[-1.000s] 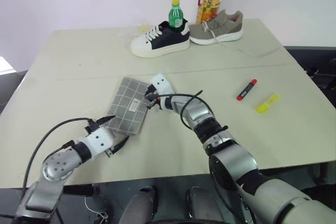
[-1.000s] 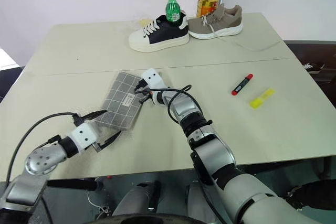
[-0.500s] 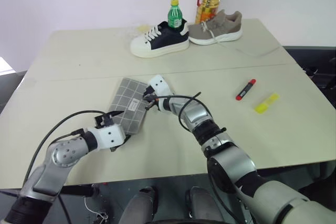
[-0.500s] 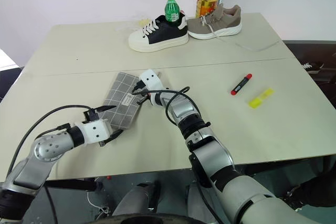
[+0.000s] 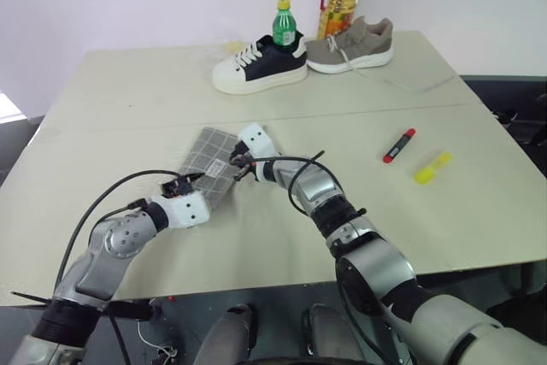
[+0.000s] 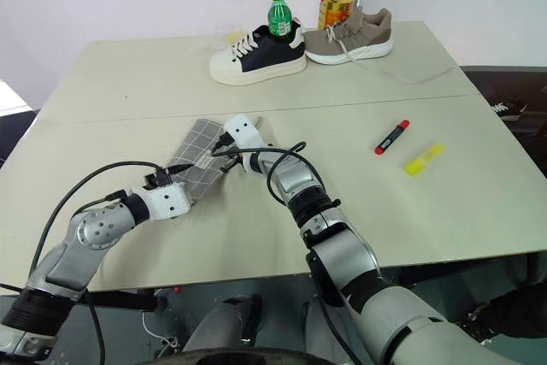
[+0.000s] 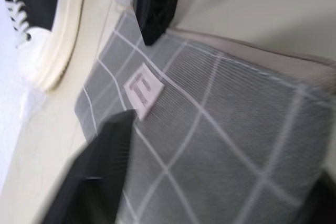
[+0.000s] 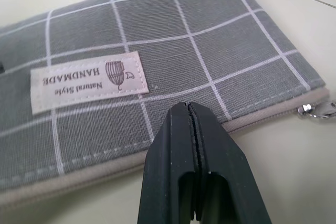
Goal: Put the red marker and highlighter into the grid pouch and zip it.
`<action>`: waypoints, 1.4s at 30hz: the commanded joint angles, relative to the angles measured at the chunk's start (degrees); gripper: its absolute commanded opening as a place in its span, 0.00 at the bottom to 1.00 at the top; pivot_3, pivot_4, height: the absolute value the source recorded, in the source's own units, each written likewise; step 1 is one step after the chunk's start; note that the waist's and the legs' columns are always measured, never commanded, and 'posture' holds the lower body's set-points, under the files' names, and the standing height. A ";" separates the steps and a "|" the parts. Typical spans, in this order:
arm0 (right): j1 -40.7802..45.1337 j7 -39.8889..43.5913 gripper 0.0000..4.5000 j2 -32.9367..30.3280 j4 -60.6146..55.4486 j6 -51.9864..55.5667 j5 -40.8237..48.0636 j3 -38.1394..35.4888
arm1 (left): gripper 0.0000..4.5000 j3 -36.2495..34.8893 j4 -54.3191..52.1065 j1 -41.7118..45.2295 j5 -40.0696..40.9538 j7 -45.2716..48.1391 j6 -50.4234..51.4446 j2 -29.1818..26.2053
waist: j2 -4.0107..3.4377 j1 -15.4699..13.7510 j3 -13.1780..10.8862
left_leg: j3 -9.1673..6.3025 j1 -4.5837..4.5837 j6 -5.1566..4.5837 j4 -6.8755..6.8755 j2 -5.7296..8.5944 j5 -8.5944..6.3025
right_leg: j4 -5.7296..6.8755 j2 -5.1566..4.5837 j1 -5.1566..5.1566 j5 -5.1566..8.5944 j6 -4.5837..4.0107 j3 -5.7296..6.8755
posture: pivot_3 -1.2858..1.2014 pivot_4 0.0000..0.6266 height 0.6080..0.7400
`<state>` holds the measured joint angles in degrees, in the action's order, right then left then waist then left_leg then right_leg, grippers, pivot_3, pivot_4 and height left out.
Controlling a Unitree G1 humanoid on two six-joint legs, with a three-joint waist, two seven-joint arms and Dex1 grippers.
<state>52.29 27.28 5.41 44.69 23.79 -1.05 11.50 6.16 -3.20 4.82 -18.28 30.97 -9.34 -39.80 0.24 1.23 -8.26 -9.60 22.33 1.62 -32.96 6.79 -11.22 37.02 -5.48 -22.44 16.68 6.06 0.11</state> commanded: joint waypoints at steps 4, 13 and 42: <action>0.41 0.09 0.00 0.16 0.20 0.06 -0.34 0.05 | 0.01 -1.65 -1.08 0.63 2.34 -0.99 -1.45 1.11 | 0.01 -0.03 0.01 | 0.00 0.00 0.00 0.00 0.00 0.00 | -0.01 -0.01 0.01 0.00 0.00 0.00 | 0.52 0.24 1.00; 1.01 -0.11 0.00 -5.27 -8.36 -4.49 0.36 -2.71 | 0.01 -7.65 -8.45 -1.54 16.32 0.11 6.04 7.37 | 0.04 -0.21 -0.01 | 0.00 0.08 0.01 -0.03 0.02 0.00 | -0.03 -0.04 -0.01 0.00 0.00 0.00 | 0.52 0.24 1.00; -10.61 15.20 0.73 -28.47 -39.81 14.22 12.56 -7.52 | 0.00 -7.31 -22.39 -1.24 43.53 9.12 25.13 13.23 | 0.22 -0.59 -0.09 | 0.20 0.33 -0.04 -0.07 -0.18 -0.02 | -0.73 0.00 0.27 -0.08 -0.12 0.02 | 0.52 0.24 1.00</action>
<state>40.70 42.53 -23.38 8.55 37.64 10.32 4.19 -0.92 -23.74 2.77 24.34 39.69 16.10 -26.34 0.47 0.64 -8.35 -9.40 22.68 1.58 -33.04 6.62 -11.24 36.30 -5.48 -22.16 16.61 5.94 0.12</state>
